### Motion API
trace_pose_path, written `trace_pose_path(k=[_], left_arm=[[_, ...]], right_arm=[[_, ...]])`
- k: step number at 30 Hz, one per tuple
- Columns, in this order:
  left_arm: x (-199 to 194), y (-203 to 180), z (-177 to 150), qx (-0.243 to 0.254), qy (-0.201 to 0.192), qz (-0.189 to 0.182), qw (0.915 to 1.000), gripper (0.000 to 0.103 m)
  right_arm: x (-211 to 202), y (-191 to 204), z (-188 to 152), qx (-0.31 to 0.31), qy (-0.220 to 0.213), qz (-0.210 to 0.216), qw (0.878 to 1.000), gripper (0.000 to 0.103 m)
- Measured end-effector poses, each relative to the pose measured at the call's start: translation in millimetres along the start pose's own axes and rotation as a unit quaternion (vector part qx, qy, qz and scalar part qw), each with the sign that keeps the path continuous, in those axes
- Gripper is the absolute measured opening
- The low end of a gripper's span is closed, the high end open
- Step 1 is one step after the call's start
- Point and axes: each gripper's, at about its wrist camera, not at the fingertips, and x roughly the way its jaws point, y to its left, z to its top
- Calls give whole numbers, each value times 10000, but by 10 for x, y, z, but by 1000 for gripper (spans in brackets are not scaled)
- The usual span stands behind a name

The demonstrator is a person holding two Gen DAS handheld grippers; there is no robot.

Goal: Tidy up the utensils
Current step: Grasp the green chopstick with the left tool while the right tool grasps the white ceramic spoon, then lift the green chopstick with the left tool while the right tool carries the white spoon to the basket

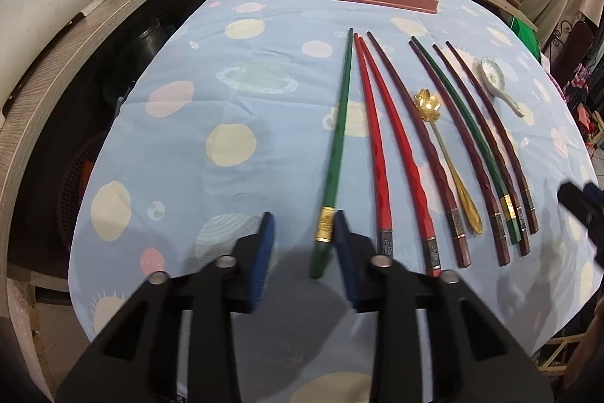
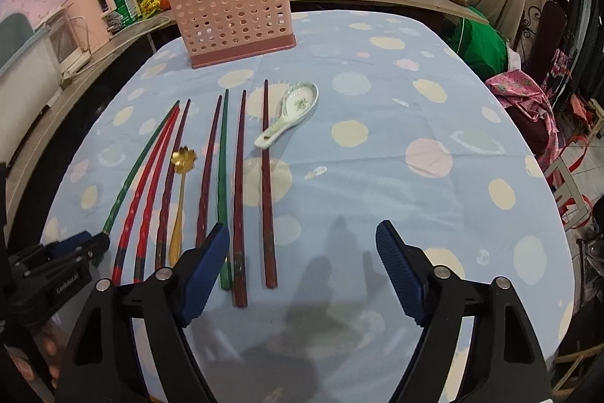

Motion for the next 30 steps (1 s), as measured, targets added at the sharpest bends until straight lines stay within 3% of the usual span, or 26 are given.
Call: trace_pose_path(k=[3, 9, 16, 24, 30], left_arm=[[14, -3, 23, -17, 28, -52, 10000, 12], [15, -27, 19, 30, 31, 15, 10000, 12], [14, -20, 24, 31, 42, -2, 10000, 12], [13, -8, 25, -1, 46, -46, 10000, 12], [9, 9, 30, -61, 77, -111, 9999, 11]], right_arm=[[120, -25, 209, 160, -73, 120, 9998, 59], [478, -64, 508, 673, 130, 647, 9955, 42], [805, -107, 581, 1191, 438, 1152, 9852, 23], [807, -150, 555, 1290, 387, 1186, 9838, 11], [733, -219, 526, 1228, 327, 1104, 9857, 10]])
